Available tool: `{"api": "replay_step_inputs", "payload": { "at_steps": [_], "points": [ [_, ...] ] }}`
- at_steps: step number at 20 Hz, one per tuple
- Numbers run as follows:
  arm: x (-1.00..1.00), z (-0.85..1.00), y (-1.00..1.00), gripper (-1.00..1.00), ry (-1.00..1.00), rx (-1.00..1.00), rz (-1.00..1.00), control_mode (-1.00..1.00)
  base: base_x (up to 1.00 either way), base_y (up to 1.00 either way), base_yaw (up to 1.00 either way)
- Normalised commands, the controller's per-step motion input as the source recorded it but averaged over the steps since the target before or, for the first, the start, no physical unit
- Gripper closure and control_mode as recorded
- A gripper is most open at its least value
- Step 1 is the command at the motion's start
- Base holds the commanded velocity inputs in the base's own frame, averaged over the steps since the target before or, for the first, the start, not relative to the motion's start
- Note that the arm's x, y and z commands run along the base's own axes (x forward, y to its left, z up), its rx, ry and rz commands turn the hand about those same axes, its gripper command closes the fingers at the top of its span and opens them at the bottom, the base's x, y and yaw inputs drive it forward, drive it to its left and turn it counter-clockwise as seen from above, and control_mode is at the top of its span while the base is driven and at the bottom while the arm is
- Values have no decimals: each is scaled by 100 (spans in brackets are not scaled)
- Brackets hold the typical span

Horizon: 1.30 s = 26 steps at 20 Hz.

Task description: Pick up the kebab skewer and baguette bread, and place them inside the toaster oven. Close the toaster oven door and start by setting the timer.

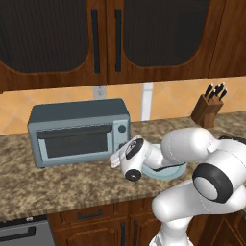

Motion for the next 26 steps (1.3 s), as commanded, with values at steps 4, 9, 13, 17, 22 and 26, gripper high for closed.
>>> {"api": "replay_step_inputs", "payload": {
  "at_steps": [4, 9, 13, 17, 22, 26],
  "points": [
    [0, 6, -19, 100, -4, 61, -16, -100, 0, 0, 0],
    [5, 6, -9, 100, -6, 58, -15, -100, 0, 0, 0],
    [12, 25, -6, 100, -5, 55, -13, -100, 0, 0, 0],
    [3, 24, -8, 100, -5, 54, -12, -100, 0, 0, 0],
    [0, 18, -3, 100, -7, 55, -12, -100, 0, 0, 0],
    [0, 7, 0, 100, -11, 56, -13, -100, 0, 0, 0]
  ]
}}
